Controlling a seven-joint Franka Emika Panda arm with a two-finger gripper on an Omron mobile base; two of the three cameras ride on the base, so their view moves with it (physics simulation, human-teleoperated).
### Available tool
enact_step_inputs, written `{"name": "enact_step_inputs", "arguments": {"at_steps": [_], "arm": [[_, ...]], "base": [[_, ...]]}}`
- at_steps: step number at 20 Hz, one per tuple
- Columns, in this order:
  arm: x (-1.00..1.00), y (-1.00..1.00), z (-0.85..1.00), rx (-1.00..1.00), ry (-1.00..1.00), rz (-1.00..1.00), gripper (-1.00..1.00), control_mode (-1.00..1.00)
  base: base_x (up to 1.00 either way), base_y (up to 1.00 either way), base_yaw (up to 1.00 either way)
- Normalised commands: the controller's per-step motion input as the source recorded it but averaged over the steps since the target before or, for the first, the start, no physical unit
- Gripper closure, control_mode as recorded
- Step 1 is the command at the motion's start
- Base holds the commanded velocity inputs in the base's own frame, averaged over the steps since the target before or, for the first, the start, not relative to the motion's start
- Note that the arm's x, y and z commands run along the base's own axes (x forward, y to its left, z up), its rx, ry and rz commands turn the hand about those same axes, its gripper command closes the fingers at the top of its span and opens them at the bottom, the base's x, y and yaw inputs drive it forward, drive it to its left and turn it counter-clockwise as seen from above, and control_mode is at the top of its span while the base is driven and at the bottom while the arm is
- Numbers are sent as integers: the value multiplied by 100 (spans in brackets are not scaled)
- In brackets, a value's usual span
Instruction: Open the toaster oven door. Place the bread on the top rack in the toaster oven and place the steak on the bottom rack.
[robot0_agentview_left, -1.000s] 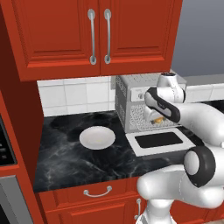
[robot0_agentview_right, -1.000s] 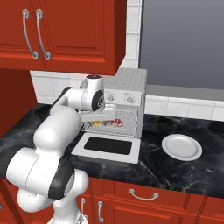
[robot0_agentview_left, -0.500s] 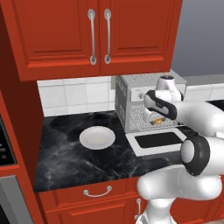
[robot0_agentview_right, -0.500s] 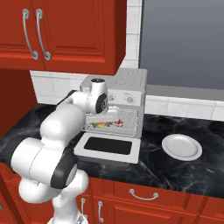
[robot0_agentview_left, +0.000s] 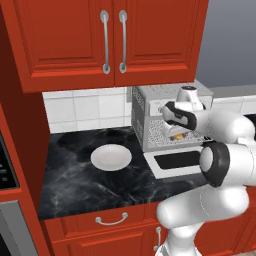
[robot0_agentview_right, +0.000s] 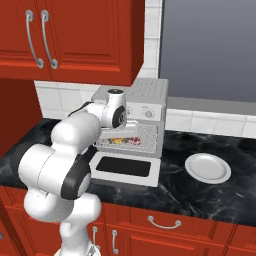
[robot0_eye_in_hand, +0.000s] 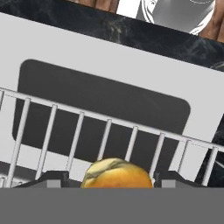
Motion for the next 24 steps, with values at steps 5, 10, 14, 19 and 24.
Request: {"name": "enact_step_inputs", "arguments": {"at_steps": [5, 10, 14, 19, 24], "arm": [[13, 0, -8, 0, -8, 0, -100, -100], [-6, 0, 6, 0, -19, 0, -100, -100], [-45, 0, 2, 1, -12, 0, -100, -100], [-64, 0, 9, 1, -1, 0, -100, -100], [-7, 0, -2, 0, 2, 0, -100, -100]], "base": [[0, 0, 0], [0, 0, 0], [0, 0, 0], [0, 0, 0], [0, 0, 0]]}}
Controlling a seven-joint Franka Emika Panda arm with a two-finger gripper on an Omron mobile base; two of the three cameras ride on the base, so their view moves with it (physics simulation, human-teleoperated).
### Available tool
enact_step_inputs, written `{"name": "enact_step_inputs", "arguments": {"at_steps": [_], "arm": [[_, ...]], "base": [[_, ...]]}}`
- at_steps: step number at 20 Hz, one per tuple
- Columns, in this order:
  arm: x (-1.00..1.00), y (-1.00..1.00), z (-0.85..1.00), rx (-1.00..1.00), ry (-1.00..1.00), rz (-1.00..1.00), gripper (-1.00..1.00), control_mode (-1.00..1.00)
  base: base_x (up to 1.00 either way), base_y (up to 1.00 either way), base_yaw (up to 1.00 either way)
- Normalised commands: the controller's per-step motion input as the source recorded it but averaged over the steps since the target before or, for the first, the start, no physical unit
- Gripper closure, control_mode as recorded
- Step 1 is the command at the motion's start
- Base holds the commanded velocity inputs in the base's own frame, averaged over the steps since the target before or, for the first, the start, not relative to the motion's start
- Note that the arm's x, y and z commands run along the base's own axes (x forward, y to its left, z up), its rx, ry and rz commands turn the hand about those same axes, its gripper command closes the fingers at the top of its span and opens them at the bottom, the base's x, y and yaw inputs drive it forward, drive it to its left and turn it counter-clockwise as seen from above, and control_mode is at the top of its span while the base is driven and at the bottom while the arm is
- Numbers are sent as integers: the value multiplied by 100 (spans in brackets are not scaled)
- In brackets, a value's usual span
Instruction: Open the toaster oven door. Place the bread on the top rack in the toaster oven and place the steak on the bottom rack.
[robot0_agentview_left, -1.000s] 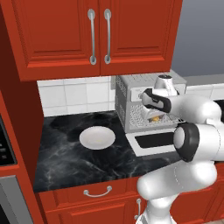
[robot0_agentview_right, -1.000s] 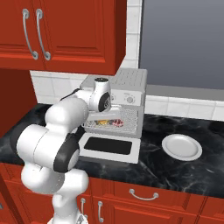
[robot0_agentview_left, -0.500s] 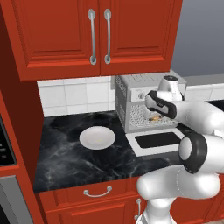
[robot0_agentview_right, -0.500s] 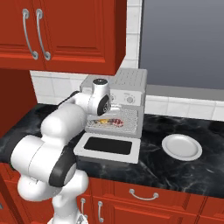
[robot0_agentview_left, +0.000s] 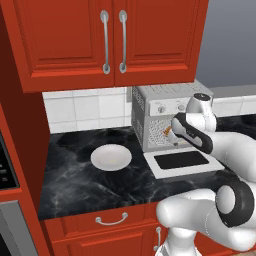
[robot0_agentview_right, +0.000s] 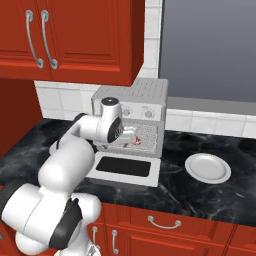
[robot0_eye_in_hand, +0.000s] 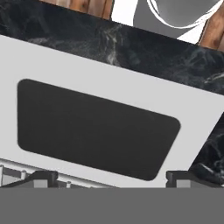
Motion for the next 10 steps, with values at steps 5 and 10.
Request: {"name": "enact_step_inputs", "arguments": {"at_steps": [5, 10], "arm": [[35, 0, -12, 0, 0, 0, -100, -100], [33, 0, -3, 0, -4, 0, -100, -100]], "base": [[0, 0, 0], [0, 0, 0]]}}
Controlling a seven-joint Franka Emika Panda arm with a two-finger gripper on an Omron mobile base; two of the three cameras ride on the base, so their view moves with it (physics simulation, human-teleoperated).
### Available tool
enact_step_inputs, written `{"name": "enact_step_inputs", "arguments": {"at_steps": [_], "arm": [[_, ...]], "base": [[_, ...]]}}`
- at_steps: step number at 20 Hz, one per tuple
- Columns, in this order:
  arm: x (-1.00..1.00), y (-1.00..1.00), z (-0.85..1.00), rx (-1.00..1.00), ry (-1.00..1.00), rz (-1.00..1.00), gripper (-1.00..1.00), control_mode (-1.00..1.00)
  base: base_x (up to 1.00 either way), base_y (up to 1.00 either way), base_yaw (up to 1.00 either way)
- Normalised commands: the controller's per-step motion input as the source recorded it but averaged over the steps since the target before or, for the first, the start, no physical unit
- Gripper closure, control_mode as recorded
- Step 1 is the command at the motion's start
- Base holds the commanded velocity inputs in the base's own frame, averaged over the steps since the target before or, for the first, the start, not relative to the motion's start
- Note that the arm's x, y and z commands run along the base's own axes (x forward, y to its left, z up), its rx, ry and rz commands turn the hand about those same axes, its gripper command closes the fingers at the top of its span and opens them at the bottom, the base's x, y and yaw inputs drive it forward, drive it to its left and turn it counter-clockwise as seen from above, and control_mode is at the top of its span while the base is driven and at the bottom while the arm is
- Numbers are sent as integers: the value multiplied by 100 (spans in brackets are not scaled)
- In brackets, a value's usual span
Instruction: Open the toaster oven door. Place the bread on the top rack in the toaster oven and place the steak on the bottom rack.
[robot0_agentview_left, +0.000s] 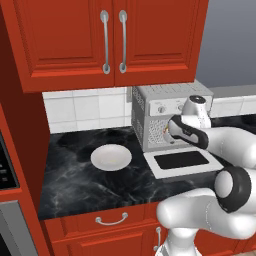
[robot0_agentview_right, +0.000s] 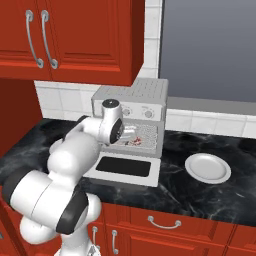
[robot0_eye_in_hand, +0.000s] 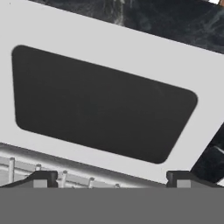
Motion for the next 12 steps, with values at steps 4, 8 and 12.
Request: {"name": "enact_step_inputs", "arguments": {"at_steps": [4, 8, 12], "arm": [[14, 0, 0, 0, -7, 0, -100, -100], [15, 0, 0, 0, -6, 0, -100, -100], [37, 0, -6, 0, -8, 0, -100, -100]], "base": [[0, 0, 0], [0, 0, 0], [0, 0, 0]]}}
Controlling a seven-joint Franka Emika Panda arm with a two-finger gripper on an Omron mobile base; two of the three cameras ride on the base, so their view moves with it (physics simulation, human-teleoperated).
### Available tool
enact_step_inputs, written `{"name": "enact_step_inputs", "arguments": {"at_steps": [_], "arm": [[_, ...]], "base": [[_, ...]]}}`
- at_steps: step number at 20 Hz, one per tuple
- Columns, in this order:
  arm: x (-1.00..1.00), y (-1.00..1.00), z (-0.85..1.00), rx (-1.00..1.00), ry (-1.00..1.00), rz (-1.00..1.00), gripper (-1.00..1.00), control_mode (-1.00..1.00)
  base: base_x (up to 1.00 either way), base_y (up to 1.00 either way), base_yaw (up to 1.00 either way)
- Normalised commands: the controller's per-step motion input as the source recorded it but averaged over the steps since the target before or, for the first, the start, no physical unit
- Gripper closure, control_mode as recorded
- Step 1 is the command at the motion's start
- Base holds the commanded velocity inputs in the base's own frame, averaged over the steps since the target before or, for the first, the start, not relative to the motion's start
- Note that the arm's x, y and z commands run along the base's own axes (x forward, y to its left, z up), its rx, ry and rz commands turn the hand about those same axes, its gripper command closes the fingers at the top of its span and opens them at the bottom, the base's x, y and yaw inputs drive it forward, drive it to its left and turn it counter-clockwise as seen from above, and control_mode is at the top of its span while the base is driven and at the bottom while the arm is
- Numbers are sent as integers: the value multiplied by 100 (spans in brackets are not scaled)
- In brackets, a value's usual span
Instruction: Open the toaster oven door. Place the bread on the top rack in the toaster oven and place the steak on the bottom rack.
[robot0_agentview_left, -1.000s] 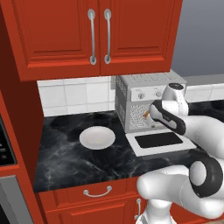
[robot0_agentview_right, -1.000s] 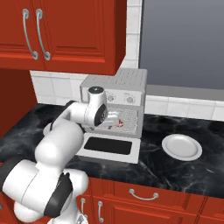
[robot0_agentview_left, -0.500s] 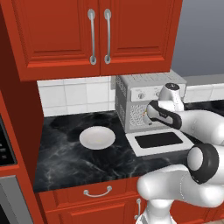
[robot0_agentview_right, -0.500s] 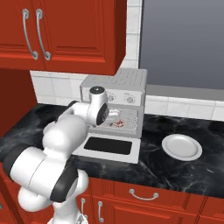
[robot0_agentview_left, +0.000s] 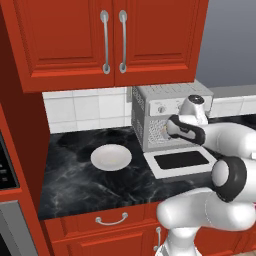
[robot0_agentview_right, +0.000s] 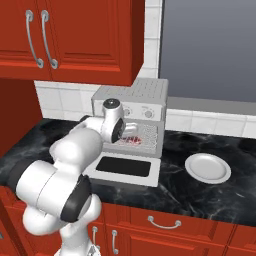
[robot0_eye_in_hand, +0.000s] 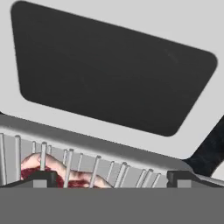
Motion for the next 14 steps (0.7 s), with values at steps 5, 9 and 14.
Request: {"name": "enact_step_inputs", "arguments": {"at_steps": [5, 9, 14], "arm": [[19, 0, -5, 0, -10, 0, -100, -100], [-30, 0, 12, 1, -4, 0, -100, -100], [-81, 18, 78, 1, 4, 0, -100, -100]], "base": [[0, 0, 0], [0, 0, 0], [0, 0, 0]]}}
